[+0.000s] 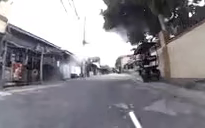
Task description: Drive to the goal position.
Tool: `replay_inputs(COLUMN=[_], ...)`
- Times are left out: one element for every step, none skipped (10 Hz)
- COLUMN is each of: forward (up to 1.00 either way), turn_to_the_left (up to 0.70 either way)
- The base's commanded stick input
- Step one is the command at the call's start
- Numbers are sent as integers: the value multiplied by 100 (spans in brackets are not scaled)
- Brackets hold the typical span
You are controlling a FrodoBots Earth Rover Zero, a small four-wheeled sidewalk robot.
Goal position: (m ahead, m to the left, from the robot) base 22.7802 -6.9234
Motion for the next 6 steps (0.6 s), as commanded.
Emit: replay_inputs(forward=[85, 85, 85, 85, 85, 85], turn_to_the_left=[-13, -18, -22, -26, -31, -33])
